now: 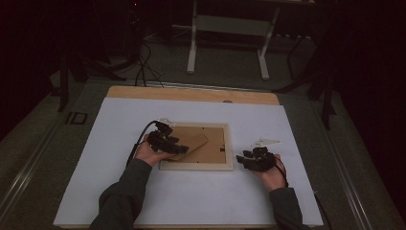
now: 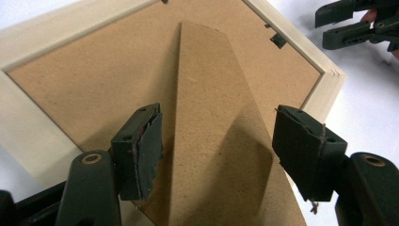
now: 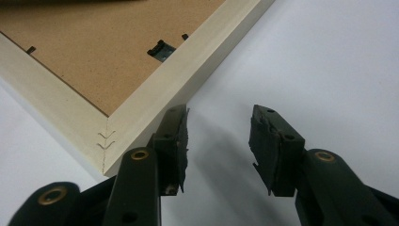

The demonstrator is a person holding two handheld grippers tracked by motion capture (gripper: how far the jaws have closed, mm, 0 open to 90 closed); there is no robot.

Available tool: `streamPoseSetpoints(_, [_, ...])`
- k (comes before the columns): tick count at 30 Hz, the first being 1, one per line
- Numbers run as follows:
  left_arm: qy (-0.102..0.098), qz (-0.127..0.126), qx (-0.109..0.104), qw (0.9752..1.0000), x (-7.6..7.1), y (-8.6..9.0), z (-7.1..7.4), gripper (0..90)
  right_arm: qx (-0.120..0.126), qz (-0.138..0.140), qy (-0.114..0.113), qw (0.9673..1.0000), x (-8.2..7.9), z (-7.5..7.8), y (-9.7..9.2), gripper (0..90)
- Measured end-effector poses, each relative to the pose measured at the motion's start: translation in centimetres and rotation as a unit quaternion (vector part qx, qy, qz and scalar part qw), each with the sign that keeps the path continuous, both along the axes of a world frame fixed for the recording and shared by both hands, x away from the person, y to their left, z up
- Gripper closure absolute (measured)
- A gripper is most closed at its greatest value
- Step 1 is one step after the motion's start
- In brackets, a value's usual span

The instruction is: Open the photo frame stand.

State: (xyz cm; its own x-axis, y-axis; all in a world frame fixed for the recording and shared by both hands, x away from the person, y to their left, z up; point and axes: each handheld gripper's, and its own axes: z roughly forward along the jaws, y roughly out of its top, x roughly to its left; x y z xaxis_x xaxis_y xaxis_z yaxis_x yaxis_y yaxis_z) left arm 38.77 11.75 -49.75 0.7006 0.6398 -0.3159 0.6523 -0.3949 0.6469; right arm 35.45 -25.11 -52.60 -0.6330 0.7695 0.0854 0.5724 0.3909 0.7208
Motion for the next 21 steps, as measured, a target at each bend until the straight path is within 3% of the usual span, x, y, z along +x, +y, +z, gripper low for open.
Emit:
streamPoseSetpoints(13, [0.014,-0.005,0.001,0.9999,-0.5,-0.2,-1.1,30.7,0.0,0.003,0.002,1.0,0.0,-0.1,0.1,55.7])
streamPoseSetpoints(21, [-0.001,-0.001,0.018,0.9998,-1.3,-0.6,-1.5,34.9,-0.001,0.005,0.002,1.0,0.0,-0.1,0.2,55.3])
